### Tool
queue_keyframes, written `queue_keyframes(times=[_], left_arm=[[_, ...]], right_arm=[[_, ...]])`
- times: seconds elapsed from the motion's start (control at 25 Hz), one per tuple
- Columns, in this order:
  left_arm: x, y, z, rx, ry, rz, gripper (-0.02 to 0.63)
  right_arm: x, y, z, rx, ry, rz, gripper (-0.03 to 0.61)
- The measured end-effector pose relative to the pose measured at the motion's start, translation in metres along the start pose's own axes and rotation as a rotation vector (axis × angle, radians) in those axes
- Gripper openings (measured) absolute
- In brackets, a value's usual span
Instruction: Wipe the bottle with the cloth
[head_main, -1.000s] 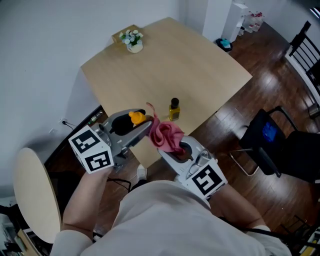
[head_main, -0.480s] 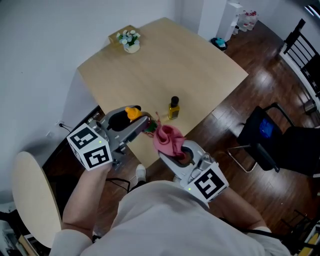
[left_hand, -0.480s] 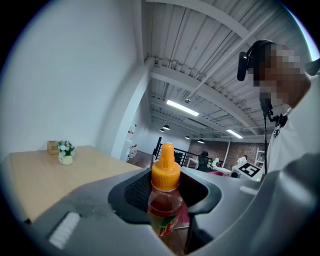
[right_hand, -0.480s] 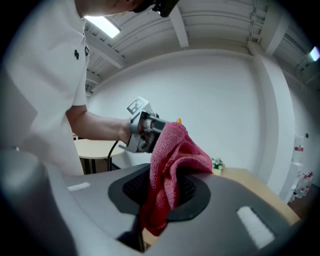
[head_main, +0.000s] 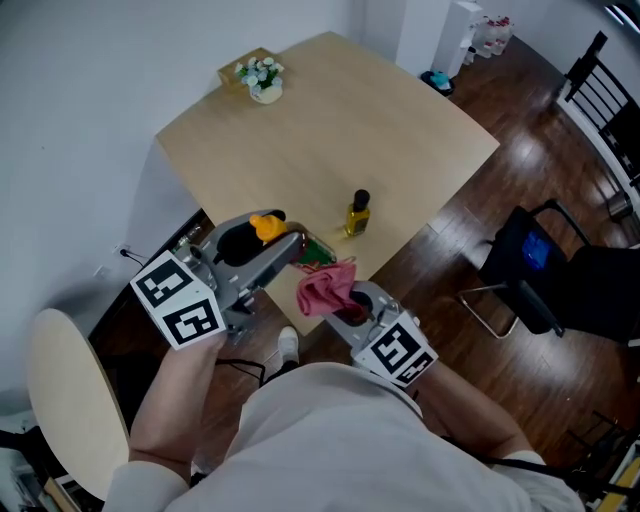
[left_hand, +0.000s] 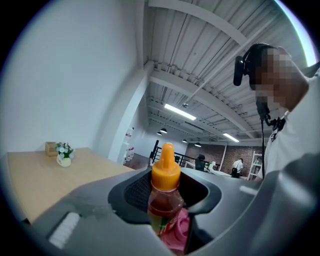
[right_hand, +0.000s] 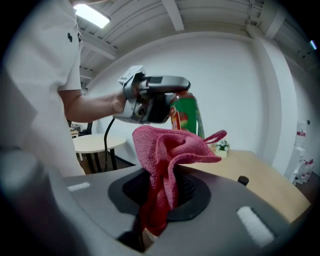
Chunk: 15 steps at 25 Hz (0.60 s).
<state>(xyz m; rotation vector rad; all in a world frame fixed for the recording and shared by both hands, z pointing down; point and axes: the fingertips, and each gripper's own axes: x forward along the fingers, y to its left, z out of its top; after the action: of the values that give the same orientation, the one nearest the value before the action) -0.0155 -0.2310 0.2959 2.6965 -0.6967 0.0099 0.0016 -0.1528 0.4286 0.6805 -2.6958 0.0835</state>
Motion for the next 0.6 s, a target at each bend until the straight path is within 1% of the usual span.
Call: queue_keyframes(times=[0.08,0.16,0.28,0.36,0.44,0.52,0.6], left_arm=[[-0.008,0.002,0.005,0.005,-0.013,-0.004,0.161],[-0.015,0.005,0.008,0.013,-0.022,-0.014,0.161],[-0.024,0.005,0.011,0.039,-0.016,-0.043,0.161],[-0.035,0.005,0.012,0.062,0.000,-0.064,0.161],[-0.043,0.006,0.009,0.082,0.021,-0.088,0.161],[-0.047,0.003,0.002,0.109,0.052,-0.119,0.161],[-0.049,-0.002,-0.007,0.140,0.082,-0.154,0.161]], right_arm=[[0.001,-0.002,-0.018,0.038,0.030,-0.004,0.077],[-0.003,-0.008,-0.026,0.064,0.040,-0.015,0.077],[-0.016,-0.024,-0.019,0.062,0.049,-0.047,0.077],[-0.022,-0.036,0.003,0.060,0.031,-0.077,0.077],[-0.025,-0.043,0.038,0.026,-0.014,-0.082,0.077],[-0.021,-0.041,0.080,-0.027,-0.084,-0.043,0.077],[-0.011,-0.031,0.117,-0.044,-0.156,0.020,0.077]])
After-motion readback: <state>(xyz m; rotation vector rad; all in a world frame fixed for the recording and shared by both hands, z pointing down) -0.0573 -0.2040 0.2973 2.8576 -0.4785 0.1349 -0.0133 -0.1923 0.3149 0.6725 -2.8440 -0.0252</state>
